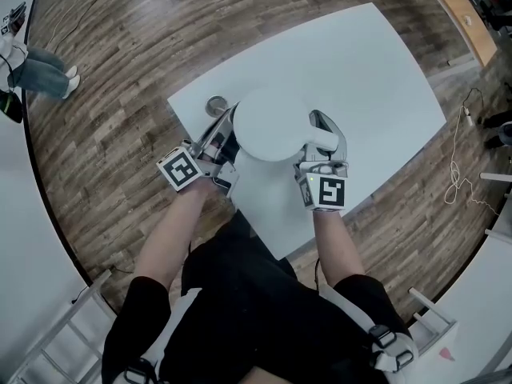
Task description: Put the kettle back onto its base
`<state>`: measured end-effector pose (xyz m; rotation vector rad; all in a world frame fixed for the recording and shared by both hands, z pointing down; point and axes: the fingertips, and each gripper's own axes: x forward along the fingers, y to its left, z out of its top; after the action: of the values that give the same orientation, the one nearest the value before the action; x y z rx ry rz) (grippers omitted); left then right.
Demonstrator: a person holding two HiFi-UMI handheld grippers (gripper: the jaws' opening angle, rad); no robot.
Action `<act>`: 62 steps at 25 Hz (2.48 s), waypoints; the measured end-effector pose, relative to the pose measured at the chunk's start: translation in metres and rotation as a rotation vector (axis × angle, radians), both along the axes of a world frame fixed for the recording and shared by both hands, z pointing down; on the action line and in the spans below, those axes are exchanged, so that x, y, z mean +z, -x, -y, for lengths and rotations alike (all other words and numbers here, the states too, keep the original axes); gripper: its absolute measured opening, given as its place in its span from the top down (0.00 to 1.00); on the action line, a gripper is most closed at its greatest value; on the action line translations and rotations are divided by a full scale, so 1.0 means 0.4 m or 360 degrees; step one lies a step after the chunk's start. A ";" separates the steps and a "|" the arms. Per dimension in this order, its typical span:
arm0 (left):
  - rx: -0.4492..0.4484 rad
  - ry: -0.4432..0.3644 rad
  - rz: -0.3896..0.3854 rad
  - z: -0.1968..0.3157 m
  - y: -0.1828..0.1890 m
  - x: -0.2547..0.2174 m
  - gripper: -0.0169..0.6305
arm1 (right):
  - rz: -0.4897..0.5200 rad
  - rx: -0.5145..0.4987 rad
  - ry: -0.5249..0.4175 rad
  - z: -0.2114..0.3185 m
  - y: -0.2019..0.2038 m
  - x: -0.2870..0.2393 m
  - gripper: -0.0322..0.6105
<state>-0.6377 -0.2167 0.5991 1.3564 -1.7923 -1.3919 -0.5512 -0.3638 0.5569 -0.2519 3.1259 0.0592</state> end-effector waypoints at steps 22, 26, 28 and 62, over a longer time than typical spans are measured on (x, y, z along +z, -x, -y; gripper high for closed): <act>-0.0223 -0.0068 -0.0025 -0.134 -0.212 -0.022 0.99 | -0.0139 -0.0045 -0.0046 -0.025 -0.193 0.024 0.73; -0.0219 0.0178 0.0315 -0.105 -0.269 -0.083 0.99 | -0.0075 -0.0108 -0.0138 -0.032 -0.276 -0.057 0.77; -0.0275 0.0314 0.0465 -0.102 -0.292 -0.131 0.98 | -0.0047 -0.0133 -0.0150 -0.034 -0.323 -0.102 0.80; -0.0444 0.0789 0.1292 -0.449 -0.569 -0.344 0.98 | 0.0189 -0.0251 0.0247 -0.308 -0.660 -0.246 0.95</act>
<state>-0.4100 -0.0370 0.4614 1.5276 -2.6890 -0.4119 -0.2874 -0.2408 0.4583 -0.0081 3.0217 -0.1917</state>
